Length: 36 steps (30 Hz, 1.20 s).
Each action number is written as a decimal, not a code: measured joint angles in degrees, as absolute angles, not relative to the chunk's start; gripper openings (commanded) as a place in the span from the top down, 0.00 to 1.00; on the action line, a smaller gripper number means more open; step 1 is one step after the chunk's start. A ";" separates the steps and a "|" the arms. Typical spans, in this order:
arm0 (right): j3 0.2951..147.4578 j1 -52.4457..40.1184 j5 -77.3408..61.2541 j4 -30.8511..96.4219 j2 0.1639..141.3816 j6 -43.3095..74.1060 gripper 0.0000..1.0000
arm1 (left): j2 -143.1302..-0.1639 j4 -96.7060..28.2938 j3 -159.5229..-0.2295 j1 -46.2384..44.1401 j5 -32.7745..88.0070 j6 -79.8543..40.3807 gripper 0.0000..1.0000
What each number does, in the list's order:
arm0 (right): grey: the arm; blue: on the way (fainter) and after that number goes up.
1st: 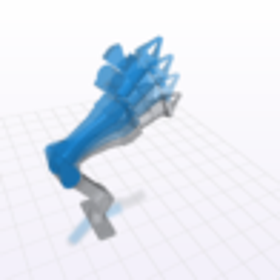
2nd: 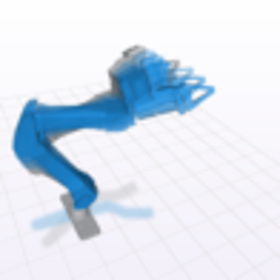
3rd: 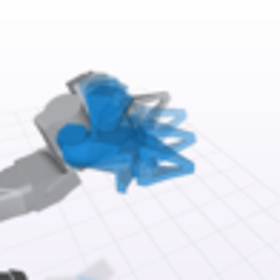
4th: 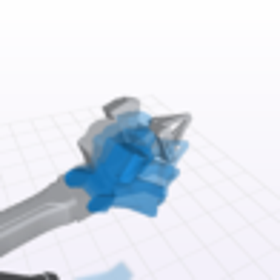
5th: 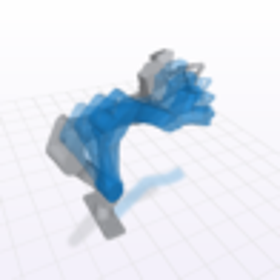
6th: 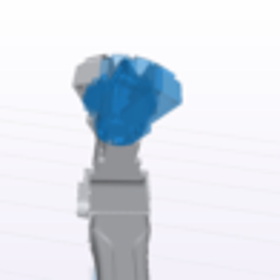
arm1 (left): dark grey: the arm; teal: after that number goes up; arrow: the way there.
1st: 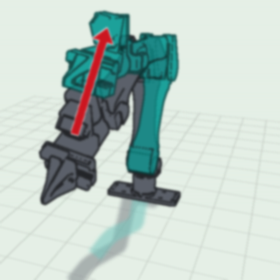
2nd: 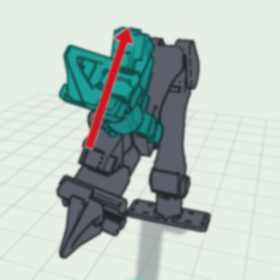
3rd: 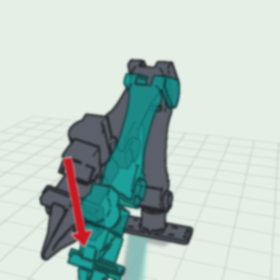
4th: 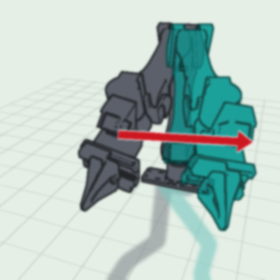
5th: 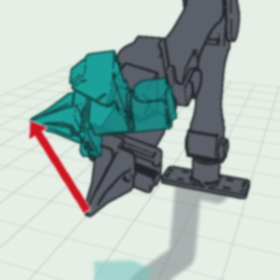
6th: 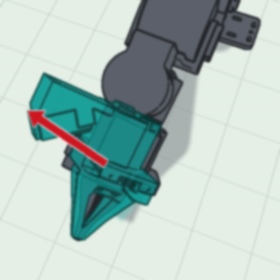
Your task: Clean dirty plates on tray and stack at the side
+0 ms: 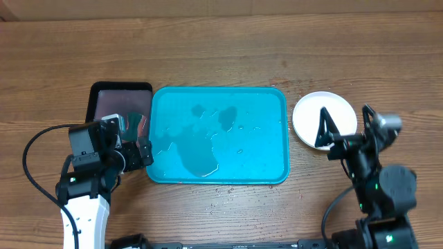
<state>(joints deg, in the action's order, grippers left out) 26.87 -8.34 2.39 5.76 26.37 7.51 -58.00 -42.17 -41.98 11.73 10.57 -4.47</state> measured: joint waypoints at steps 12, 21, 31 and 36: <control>6.07 -5.91 2.37 -10.72 7.97 7.49 0.00 | -60.58 -42.19 -41.91 11.73 10.57 -4.47 0.00; 1.06 -3.66 1.93 -8.47 0.99 7.40 0.00 | -61.04 -42.17 -41.91 11.73 10.57 -4.47 0.00; 1.06 -3.36 0.58 5.21 0.73 7.42 0.00 | -61.04 -42.17 -41.91 11.73 10.59 -4.47 0.00; 1.06 -3.36 0.21 5.17 0.73 7.42 0.00 | -61.04 -42.17 -41.91 11.73 10.59 -4.49 0.00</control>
<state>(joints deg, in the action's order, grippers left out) 1.06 -3.36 0.21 5.17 0.73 7.42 -61.04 -42.17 -41.91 11.73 10.59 -4.49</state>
